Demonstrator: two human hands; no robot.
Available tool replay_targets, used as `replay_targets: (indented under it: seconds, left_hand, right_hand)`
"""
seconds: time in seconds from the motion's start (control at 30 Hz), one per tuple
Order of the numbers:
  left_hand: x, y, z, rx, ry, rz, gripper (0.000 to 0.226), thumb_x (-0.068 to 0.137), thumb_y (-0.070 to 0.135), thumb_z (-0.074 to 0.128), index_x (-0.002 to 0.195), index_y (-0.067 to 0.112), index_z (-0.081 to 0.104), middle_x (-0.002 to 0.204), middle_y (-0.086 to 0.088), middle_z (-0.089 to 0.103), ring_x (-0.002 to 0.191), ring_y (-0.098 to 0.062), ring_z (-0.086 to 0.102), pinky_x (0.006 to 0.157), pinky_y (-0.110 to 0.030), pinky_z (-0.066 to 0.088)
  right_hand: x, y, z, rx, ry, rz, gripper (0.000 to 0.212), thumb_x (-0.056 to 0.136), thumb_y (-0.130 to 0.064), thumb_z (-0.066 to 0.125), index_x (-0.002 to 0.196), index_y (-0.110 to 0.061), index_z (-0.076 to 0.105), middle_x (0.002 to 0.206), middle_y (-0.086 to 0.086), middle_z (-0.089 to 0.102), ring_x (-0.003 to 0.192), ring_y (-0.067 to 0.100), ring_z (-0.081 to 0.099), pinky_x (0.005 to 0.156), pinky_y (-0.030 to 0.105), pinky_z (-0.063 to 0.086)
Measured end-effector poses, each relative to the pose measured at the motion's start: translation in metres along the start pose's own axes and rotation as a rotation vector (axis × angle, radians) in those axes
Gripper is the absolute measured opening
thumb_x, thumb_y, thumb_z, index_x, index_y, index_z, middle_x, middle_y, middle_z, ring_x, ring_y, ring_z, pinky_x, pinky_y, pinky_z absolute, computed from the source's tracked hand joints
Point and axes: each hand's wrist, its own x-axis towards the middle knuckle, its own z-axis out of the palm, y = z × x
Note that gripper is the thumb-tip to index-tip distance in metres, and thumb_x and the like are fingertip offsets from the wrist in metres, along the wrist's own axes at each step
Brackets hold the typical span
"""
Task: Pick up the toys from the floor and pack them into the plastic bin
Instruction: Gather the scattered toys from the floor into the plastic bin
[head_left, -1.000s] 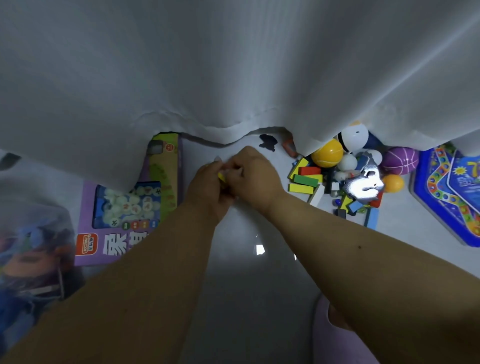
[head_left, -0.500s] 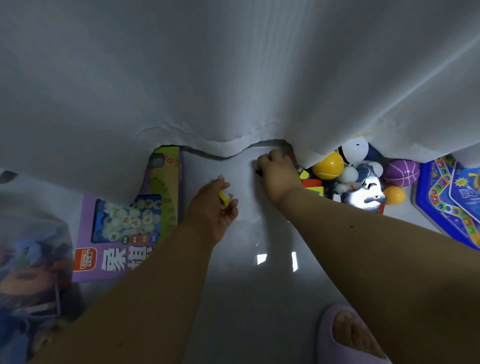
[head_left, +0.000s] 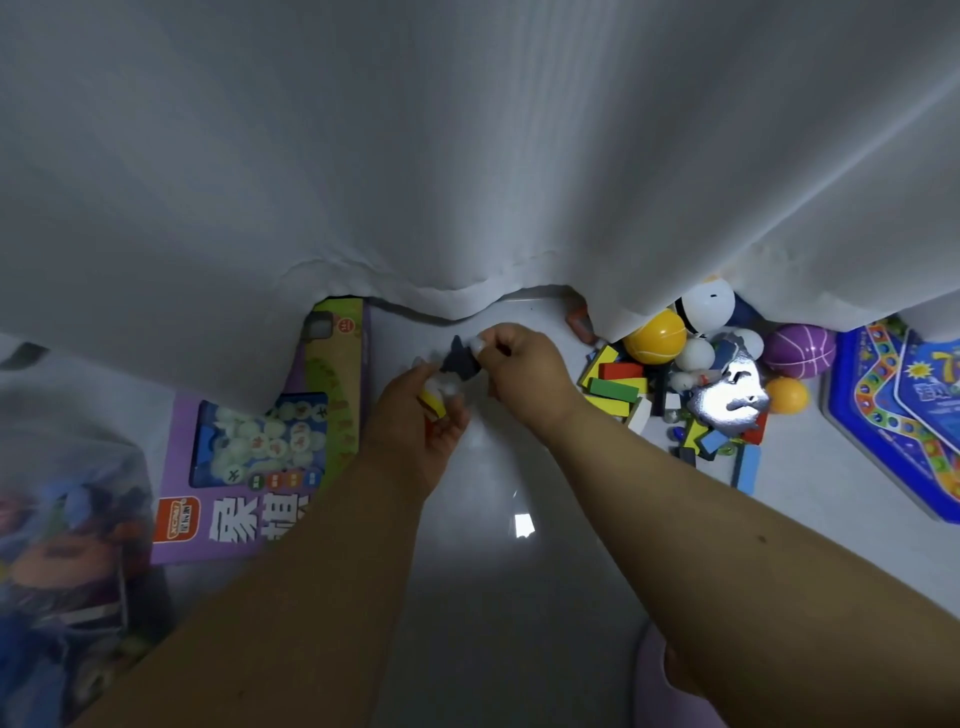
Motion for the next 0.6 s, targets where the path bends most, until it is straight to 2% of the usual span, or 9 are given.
replay_targets:
  seconds: [0.1, 0.17, 0.23, 0.3, 0.37, 0.43, 0.47, 0.53, 0.6]
  left_hand:
    - [-0.002, 0.002, -0.003, -0.133, -0.145, -0.037, 0.02, 0.09, 0.026, 0.056, 0.096, 0.008, 0.063, 0.094, -0.011, 0.066, 0.087, -0.022, 0.064, 0.088, -0.037, 0.054]
    - [-0.005, 0.002, -0.001, -0.159, -0.192, -0.069, 0.019, 0.087, 0.027, 0.059, 0.09, 0.008, 0.063, 0.092, -0.013, 0.067, 0.088, -0.024, 0.066, 0.086, -0.041, 0.054]
    - [-0.008, 0.0, 0.001, -0.139, -0.206, -0.082, 0.014, 0.083, 0.02, 0.062, 0.089, 0.008, 0.062, 0.088, -0.011, 0.067, 0.079, -0.021, 0.069, 0.078, -0.034, 0.057]
    - [-0.009, -0.004, 0.001, -0.081, -0.2, -0.074, 0.013, 0.089, 0.016, 0.059, 0.095, 0.006, 0.063, 0.094, -0.01, 0.067, 0.085, -0.02, 0.068, 0.079, -0.032, 0.056]
    - [-0.009, -0.007, 0.003, -0.04, -0.188, -0.059, 0.014, 0.092, 0.012, 0.057, 0.103, 0.005, 0.061, 0.103, -0.012, 0.064, 0.097, -0.021, 0.063, 0.079, -0.033, 0.057]
    - [-0.012, -0.007, 0.007, -0.023, -0.164, -0.06, 0.006, 0.092, 0.005, 0.054, 0.094, 0.006, 0.06, 0.096, -0.012, 0.06, 0.087, -0.02, 0.06, 0.061, -0.023, 0.058]
    - [-0.014, -0.006, 0.009, -0.027, -0.145, -0.07, 0.01, 0.092, 0.002, 0.052, 0.087, 0.007, 0.059, 0.09, -0.012, 0.058, 0.08, -0.02, 0.058, 0.052, -0.019, 0.054]
    - [-0.017, -0.005, 0.013, -0.028, -0.124, -0.079, 0.017, 0.092, -0.003, 0.049, 0.083, 0.007, 0.059, 0.084, -0.012, 0.055, 0.074, -0.02, 0.057, 0.048, -0.018, 0.051]
    - [-0.02, -0.006, 0.012, 0.0, -0.121, -0.081, 0.02, 0.091, -0.008, 0.047, 0.083, 0.005, 0.06, 0.086, -0.014, 0.055, 0.075, -0.021, 0.059, 0.052, -0.02, 0.054]
  right_hand:
    - [-0.019, -0.001, 0.008, -0.006, -0.103, -0.006, 0.028, 0.096, -0.018, 0.052, 0.081, 0.003, 0.064, 0.066, 0.007, 0.057, 0.058, 0.015, 0.049, 0.059, 0.027, 0.043]
    - [-0.022, 0.005, 0.011, -0.078, -0.075, -0.043, 0.027, 0.094, -0.017, 0.053, 0.083, 0.003, 0.066, 0.075, 0.014, 0.063, 0.066, 0.02, 0.054, 0.066, 0.034, 0.047]
    - [-0.022, 0.009, 0.011, -0.069, -0.03, -0.048, 0.023, 0.092, -0.022, 0.057, 0.083, -0.003, 0.065, 0.079, 0.011, 0.064, 0.072, 0.022, 0.058, 0.069, 0.035, 0.048]
    - [-0.023, 0.01, 0.01, -0.054, -0.018, -0.046, 0.011, 0.089, -0.026, 0.062, 0.086, -0.015, 0.059, 0.074, -0.002, 0.056, 0.066, 0.013, 0.053, 0.062, 0.024, 0.043]
    - [-0.026, 0.01, 0.007, -0.085, 0.015, -0.068, 0.013, 0.085, -0.021, 0.064, 0.091, -0.021, 0.053, 0.074, -0.01, 0.046, 0.063, 0.003, 0.044, 0.055, 0.014, 0.033]
    - [-0.031, 0.013, -0.001, -0.13, 0.175, -0.122, 0.019, 0.079, -0.015, 0.066, 0.095, -0.019, 0.055, 0.085, -0.005, 0.049, 0.071, 0.006, 0.048, 0.061, 0.014, 0.037]
    - [-0.034, 0.018, -0.007, -0.189, 0.338, -0.157, 0.022, 0.076, -0.015, 0.066, 0.096, -0.015, 0.058, 0.091, 0.001, 0.053, 0.079, 0.013, 0.052, 0.067, 0.02, 0.043]
    - [-0.037, 0.032, -0.023, -0.396, 0.71, -0.157, 0.029, 0.069, -0.016, 0.065, 0.097, -0.009, 0.063, 0.095, 0.013, 0.058, 0.087, 0.029, 0.056, 0.074, 0.034, 0.044]
    - [-0.038, 0.048, -0.043, -0.554, 0.841, -0.002, 0.04, 0.071, -0.023, 0.066, 0.107, -0.007, 0.06, 0.107, 0.018, 0.057, 0.099, 0.037, 0.054, 0.083, 0.041, 0.042]
